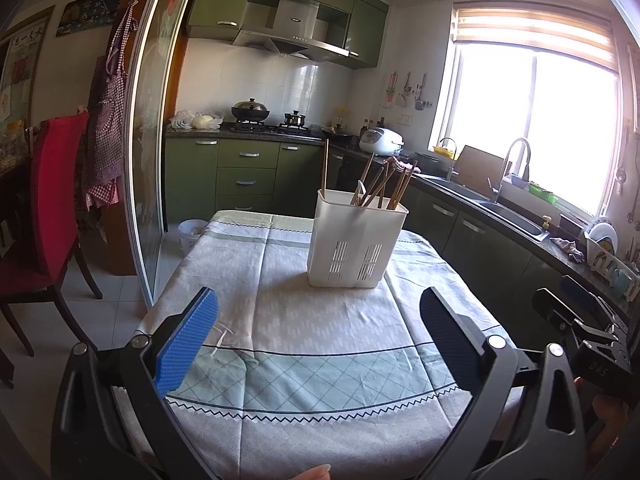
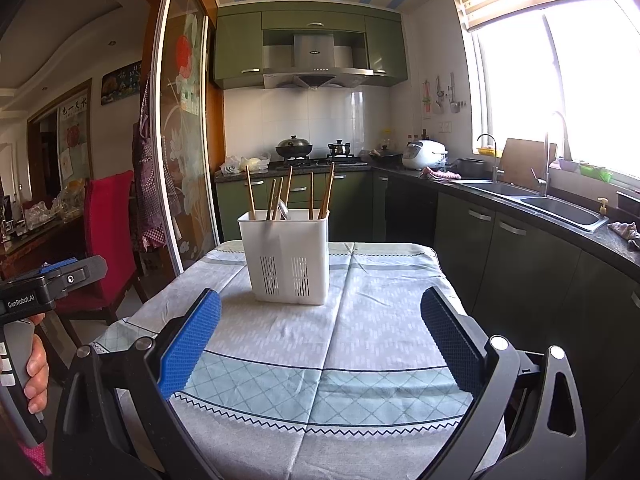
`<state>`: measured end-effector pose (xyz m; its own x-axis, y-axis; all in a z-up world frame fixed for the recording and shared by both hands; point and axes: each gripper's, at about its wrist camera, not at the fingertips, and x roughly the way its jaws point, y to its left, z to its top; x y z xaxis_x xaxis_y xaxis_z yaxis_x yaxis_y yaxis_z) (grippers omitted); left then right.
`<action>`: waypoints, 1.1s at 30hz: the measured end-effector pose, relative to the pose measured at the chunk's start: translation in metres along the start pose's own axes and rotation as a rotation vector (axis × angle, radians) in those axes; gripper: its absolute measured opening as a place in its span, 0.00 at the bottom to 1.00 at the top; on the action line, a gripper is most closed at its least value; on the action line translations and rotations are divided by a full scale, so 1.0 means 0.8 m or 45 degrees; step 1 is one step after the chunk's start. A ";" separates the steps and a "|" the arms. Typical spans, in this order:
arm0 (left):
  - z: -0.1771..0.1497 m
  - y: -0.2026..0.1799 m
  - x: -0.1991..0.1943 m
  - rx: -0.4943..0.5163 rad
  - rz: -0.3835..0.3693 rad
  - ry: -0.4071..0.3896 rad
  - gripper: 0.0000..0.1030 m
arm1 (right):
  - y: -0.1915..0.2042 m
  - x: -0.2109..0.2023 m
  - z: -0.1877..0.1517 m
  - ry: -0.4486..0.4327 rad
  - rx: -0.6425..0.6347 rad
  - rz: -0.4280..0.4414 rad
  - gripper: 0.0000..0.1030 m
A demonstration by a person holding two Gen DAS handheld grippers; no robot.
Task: Organize utensils
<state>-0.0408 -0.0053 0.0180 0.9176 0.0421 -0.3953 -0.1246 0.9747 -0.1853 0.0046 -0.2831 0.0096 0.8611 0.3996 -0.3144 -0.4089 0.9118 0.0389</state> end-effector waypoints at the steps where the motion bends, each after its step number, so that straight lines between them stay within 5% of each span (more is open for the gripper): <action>1: 0.000 0.000 0.000 0.004 -0.004 -0.002 0.93 | 0.000 0.001 0.000 0.002 -0.001 0.000 0.96; 33: 0.000 0.000 0.010 0.042 0.041 0.002 0.93 | 0.000 0.019 -0.010 0.039 -0.012 0.012 0.96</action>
<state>-0.0334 -0.0048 0.0144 0.9126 0.0729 -0.4022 -0.1413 0.9796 -0.1430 0.0149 -0.2779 -0.0031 0.8476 0.4051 -0.3428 -0.4201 0.9069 0.0332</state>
